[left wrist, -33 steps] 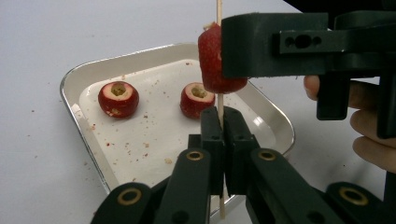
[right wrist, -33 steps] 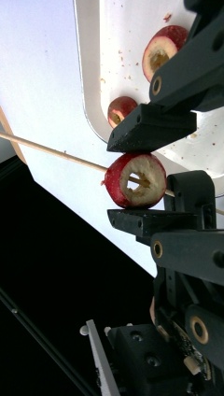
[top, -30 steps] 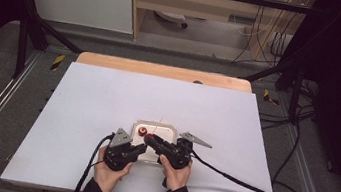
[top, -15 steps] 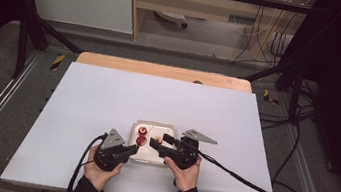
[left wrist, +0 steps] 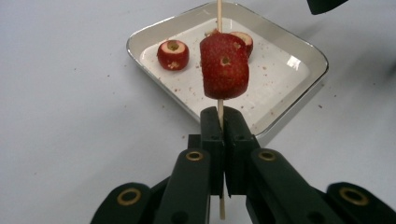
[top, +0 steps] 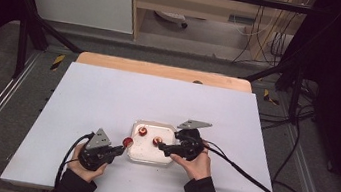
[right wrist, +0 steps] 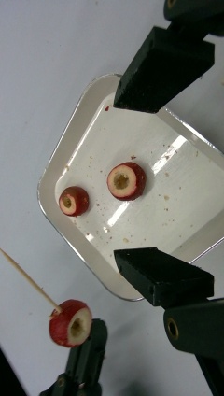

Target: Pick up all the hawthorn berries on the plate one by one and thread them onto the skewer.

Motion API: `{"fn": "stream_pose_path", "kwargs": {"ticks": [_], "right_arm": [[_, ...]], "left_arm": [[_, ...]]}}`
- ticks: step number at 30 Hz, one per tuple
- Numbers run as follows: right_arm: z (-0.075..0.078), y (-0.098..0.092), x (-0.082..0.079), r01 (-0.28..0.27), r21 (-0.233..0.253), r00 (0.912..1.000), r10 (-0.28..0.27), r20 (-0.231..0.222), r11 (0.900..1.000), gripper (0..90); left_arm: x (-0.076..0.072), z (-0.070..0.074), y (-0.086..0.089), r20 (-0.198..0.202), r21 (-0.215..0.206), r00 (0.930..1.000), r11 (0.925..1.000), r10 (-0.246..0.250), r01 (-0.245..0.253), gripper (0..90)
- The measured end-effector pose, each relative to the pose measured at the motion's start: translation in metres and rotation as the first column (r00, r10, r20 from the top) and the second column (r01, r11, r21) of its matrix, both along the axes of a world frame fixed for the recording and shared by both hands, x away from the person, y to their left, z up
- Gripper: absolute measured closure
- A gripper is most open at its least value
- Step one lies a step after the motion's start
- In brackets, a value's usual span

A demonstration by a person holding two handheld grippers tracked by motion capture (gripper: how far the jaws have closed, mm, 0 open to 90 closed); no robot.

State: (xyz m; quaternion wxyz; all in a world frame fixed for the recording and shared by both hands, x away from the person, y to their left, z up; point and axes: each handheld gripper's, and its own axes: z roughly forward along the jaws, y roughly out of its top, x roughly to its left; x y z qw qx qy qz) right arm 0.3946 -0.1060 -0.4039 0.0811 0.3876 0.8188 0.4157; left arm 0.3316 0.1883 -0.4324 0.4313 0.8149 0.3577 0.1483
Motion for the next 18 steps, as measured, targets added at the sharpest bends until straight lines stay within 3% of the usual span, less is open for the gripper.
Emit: {"fn": "stream_pose_path", "kwargs": {"ticks": [4, 9, 13, 16, 18], "right_arm": [[0.006, 0.008, 0.007, -0.042, -0.085, 0.9991, 0.042, -0.012, 0.995, 25.0], [0.009, 0.021, 0.016, -0.106, -0.169, 0.9939, 0.099, -0.05, 0.98, 27.2], [0.009, 0.031, 0.024, -0.153, -0.228, 0.9865, 0.135, -0.093, 0.962, 32.0], [0.009, 0.038, 0.031, -0.191, -0.285, 0.9794, 0.163, -0.12, 0.939, 35.5], [0.008, 0.043, 0.036, -0.208, -0.299, 0.9745, 0.171, -0.146, 0.931, 37.9]], "left_arm": [[0.0, -0.002, 0.005, -0.007, 0.002, 1.0, 1.0, 0.001, -0.001, 87.8], [0.001, -0.003, 0.005, -0.008, 0.01, 1.0, 0.9999, 0.002, -0.002, 87.8], [0.001, -0.004, 0.005, -0.01, 0.015, 0.9999, 0.9999, 0.004, -0.004, 87.8], [0.002, -0.005, 0.006, -0.013, 0.018, 0.9999, 0.9998, 0.007, -0.007, 87.8], [0.002, -0.005, 0.006, -0.015, 0.019, 0.9999, 0.9998, 0.006, -0.005, 87.8]]}}
